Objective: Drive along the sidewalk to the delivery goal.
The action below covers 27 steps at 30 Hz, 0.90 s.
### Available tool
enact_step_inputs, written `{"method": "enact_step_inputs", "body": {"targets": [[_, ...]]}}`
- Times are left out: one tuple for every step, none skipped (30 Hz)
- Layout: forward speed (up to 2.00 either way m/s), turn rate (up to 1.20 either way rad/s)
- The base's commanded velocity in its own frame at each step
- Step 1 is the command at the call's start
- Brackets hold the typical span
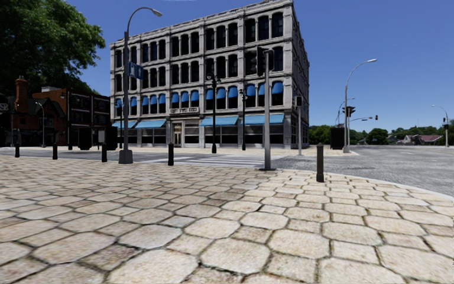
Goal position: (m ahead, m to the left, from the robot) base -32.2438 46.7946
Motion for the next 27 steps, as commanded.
{"method": "enact_step_inputs", "body": {"targets": [[0.99, 0.49], [0.99, 0.49], [0.99, 0.49], [0.99, 0.49], [0.99, 0.49], [0.99, 0.49], [0.99, 0.49], [1.0, 0.49], [1.04, 0.49], [1.06, 0.49], [1.06, 0.49], [1.08, 0.49], [1.1, 0.49], [1.16, 0.49], [1.16, 0.49], [1.21, 0.49], [1.23, 0.49], [1.23, 0.49], [1.23, 0.49], [1.23, 0.49], [1.24, 0.49], [1.25, 0.49], [1.26, 0.53], [1.26, 0.53], [1.28, 0.57], [1.3, 0.58], [1.33, 0.58]]}}
